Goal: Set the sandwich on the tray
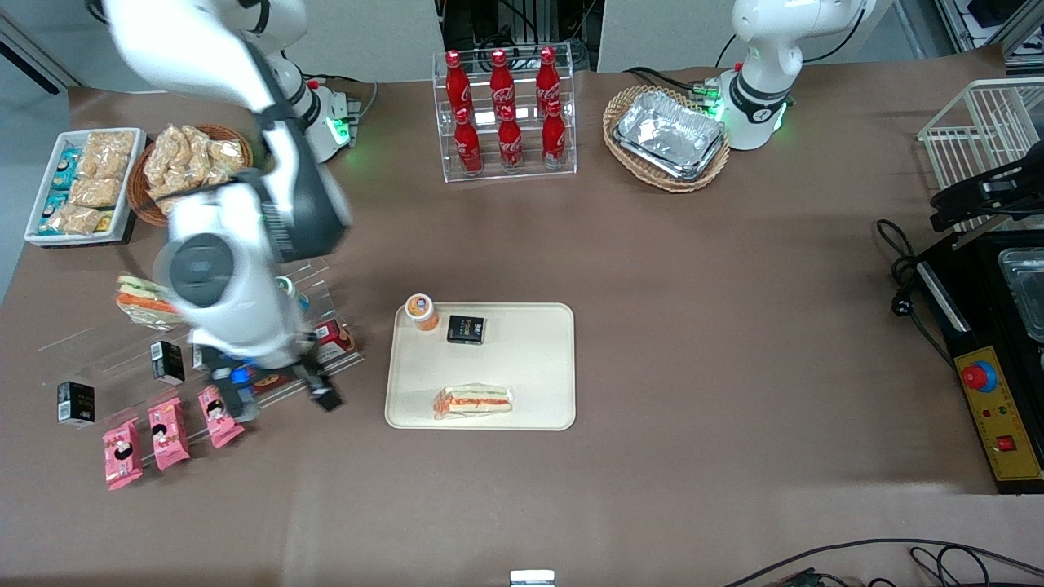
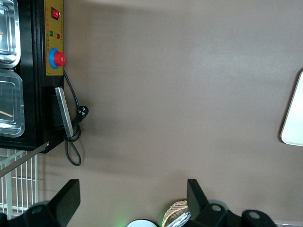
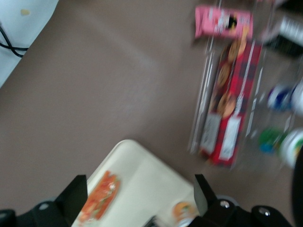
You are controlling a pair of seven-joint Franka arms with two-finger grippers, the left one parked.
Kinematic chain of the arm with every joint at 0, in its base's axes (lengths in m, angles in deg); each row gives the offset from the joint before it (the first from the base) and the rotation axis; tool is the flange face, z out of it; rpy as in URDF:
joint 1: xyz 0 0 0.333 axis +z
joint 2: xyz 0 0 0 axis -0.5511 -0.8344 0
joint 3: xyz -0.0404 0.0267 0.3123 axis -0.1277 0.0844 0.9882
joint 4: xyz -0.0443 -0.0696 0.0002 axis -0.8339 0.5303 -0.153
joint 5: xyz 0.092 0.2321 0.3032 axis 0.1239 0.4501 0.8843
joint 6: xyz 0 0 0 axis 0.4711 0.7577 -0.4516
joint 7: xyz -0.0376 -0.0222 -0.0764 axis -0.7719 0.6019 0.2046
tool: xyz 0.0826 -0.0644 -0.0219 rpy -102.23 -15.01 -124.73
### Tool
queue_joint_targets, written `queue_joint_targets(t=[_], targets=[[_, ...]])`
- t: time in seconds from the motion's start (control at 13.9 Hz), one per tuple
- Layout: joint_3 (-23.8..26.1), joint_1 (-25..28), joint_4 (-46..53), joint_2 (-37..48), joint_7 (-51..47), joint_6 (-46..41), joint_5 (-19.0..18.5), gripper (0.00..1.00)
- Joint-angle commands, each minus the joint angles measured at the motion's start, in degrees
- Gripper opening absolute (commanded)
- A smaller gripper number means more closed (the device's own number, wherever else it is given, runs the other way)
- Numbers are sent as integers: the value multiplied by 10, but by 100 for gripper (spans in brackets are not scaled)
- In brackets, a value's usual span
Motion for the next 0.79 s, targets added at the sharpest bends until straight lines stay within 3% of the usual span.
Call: queue_joint_targets(t=[0.0,0.29,0.72], targets=[[11,-76,-32,52,209,-29,6,100],[11,-142,-67,103,489,-43,8,100],[10,-197,-166,235,672,-87,9,100]])
